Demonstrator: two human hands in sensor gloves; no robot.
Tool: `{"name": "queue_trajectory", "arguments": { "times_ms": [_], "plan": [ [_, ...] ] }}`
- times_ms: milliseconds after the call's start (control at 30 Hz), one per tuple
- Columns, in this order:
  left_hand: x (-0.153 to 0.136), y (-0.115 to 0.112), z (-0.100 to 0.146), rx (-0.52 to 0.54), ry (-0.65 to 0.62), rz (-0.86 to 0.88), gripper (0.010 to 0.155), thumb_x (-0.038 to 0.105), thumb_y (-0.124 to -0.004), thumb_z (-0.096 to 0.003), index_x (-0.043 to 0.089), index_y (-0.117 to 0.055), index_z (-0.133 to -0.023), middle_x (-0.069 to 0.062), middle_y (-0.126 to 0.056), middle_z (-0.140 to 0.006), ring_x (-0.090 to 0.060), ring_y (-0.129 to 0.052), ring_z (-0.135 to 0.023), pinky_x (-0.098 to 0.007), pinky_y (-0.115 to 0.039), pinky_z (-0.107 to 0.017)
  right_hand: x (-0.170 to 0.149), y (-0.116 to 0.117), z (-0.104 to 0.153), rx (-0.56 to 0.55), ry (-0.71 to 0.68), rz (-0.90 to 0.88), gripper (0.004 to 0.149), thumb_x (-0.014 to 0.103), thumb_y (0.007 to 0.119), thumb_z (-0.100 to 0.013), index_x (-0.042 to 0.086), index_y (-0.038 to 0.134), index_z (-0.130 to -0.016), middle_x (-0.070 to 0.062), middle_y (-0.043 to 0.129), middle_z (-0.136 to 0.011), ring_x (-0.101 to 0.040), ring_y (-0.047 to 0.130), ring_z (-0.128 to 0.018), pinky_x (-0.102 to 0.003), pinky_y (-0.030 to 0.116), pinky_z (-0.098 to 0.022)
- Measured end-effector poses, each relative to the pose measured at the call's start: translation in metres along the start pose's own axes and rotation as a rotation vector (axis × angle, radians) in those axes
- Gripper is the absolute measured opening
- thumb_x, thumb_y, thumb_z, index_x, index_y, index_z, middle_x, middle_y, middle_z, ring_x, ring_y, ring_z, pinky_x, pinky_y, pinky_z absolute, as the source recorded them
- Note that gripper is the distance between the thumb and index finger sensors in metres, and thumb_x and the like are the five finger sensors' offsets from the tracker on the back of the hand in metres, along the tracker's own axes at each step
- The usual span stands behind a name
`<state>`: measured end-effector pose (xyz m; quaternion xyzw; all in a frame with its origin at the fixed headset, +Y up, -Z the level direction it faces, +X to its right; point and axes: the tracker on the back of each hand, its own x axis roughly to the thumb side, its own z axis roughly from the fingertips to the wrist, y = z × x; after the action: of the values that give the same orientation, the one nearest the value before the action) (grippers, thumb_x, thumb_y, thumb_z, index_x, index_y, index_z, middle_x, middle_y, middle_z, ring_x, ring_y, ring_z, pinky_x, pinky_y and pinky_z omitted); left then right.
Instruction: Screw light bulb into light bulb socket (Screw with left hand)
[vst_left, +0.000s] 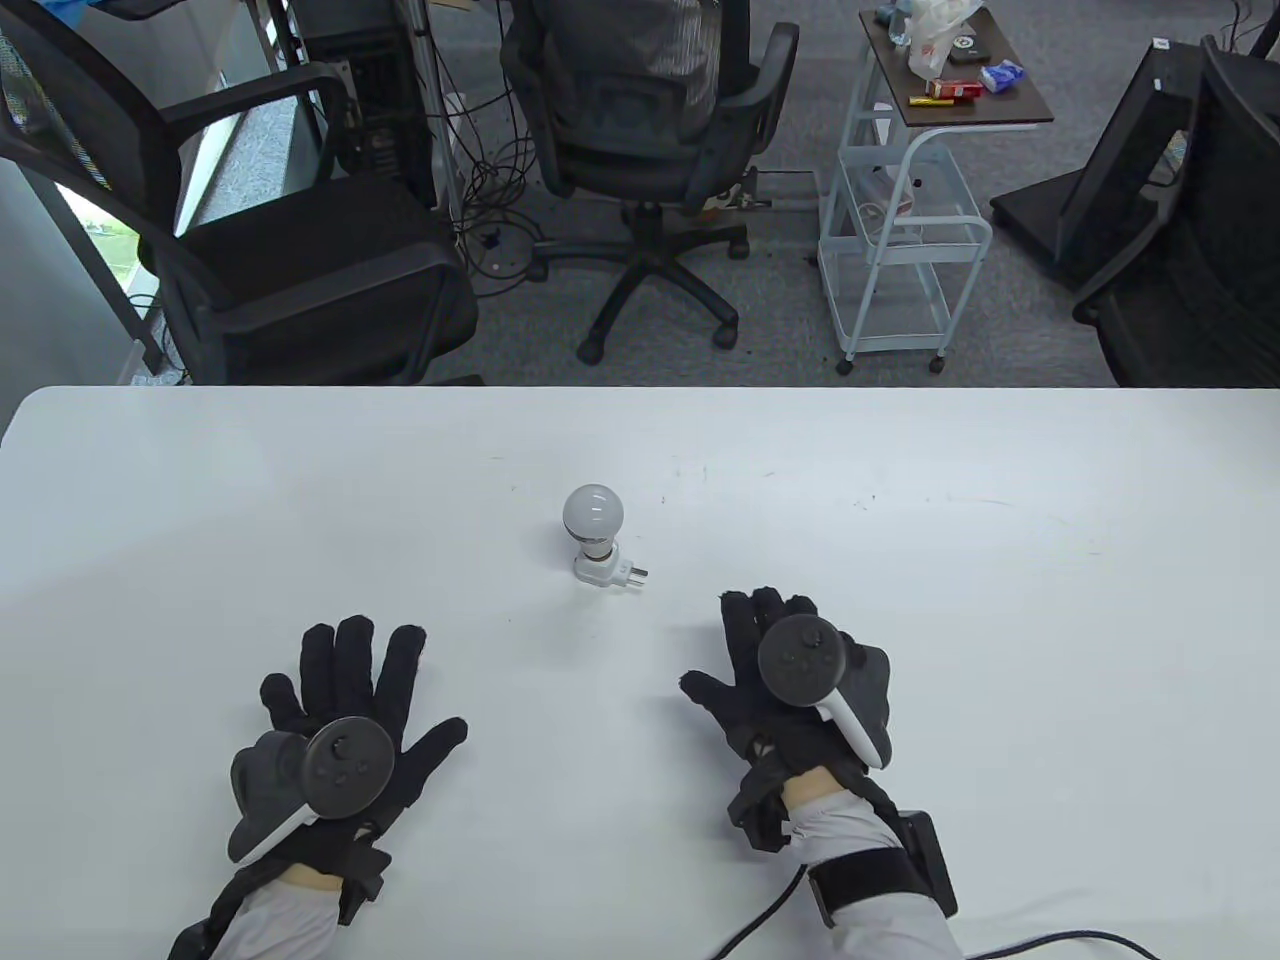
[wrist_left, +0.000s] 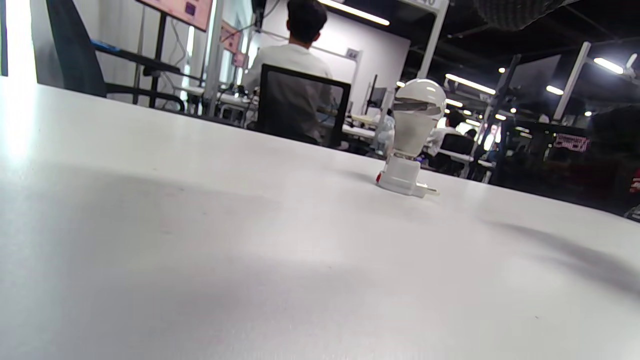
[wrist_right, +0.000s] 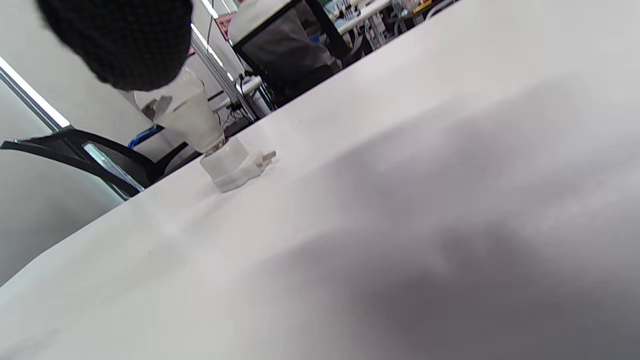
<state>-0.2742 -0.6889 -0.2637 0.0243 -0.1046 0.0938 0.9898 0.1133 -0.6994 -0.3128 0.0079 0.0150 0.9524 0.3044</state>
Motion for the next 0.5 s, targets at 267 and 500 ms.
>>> {"name": "queue_trajectory", "arguments": {
  "times_ms": [267, 500],
  "plan": [
    [0.007, -0.007, 0.001, -0.092, 0.0, -0.031, 0.094, 0.073, -0.052, -0.0575, 0.027, 0.007, -0.114, -0.026, 0.016, -0.113, -0.054, 0.018, -0.096, -0.087, -0.004, -0.054, -0.012, 0.015, 0.017, -0.058, -0.053, 0.131, 0.083, 0.049, 0.083, -0.048, 0.026, 0.032, -0.109, -0.01, 0.016, -0.118, -0.039, -0.001, -0.104, -0.067, -0.008, -0.063],
    [0.003, -0.014, -0.004, -0.13, 0.027, -0.039, 0.09, 0.069, -0.053, -0.06, 0.027, 0.005, -0.114, -0.027, 0.012, -0.114, -0.054, 0.014, -0.098, -0.086, -0.005, -0.055, -0.021, 0.019, 0.017, 0.024, -0.022, 0.143, 0.083, 0.051, 0.081, -0.049, 0.027, 0.029, -0.109, -0.01, 0.013, -0.118, -0.04, -0.004, -0.103, -0.067, -0.008, -0.063]
  ]
}}
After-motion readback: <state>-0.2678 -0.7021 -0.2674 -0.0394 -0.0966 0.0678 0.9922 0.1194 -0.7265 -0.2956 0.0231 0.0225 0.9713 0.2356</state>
